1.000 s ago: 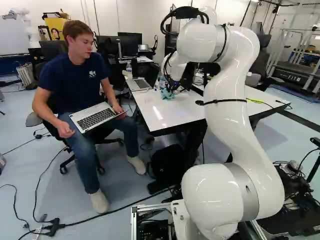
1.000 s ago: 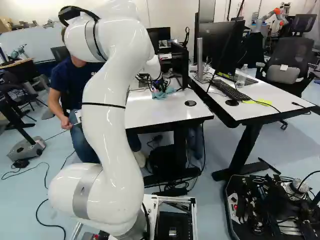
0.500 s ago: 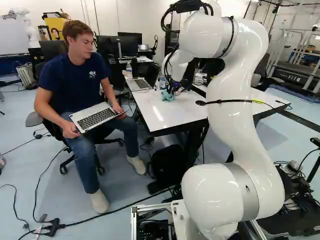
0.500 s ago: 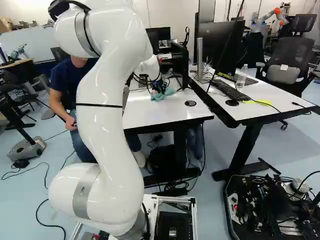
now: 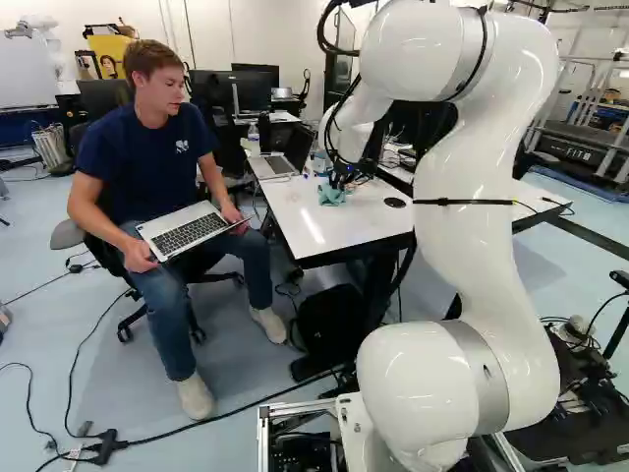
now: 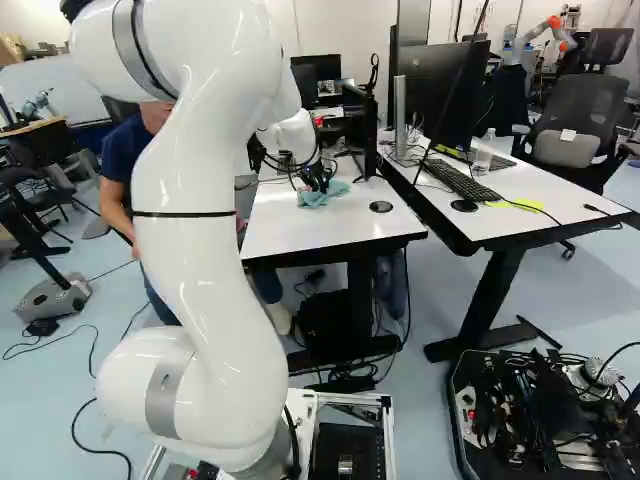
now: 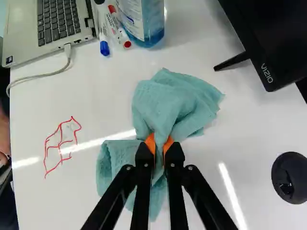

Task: Clean the table with the green towel

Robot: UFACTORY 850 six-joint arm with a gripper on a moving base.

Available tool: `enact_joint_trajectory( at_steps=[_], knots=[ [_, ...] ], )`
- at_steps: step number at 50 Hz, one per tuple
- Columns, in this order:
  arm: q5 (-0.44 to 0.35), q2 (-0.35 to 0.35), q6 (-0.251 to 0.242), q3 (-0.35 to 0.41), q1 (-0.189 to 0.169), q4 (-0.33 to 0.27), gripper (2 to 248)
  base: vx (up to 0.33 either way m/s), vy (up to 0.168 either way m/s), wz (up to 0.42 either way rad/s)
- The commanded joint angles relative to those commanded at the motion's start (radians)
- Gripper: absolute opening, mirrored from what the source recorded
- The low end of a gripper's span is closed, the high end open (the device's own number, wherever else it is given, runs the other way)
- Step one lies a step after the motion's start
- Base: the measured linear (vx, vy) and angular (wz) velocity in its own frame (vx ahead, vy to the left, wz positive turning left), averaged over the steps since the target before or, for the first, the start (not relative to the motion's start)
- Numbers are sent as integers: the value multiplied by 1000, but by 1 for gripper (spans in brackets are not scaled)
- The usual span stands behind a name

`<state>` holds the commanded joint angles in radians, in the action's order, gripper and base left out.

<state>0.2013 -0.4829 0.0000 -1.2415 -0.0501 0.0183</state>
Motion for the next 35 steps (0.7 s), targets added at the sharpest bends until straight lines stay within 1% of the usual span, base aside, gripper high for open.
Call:
enact_joint_trajectory(
  at_steps=[13, 18, 24, 35],
  knots=[
    [0, 54, 0, 71, 0, 0, 39, 0, 0, 0],
    [0, 64, 0, 85, -3, 0, 39, 0, 0, 0],
    [0, 60, 0, 80, -7, 0, 39, 0, 0, 0],
    [0, 23, 0, 30, -10, 0, 39, 0, 0, 0]
  ],
)
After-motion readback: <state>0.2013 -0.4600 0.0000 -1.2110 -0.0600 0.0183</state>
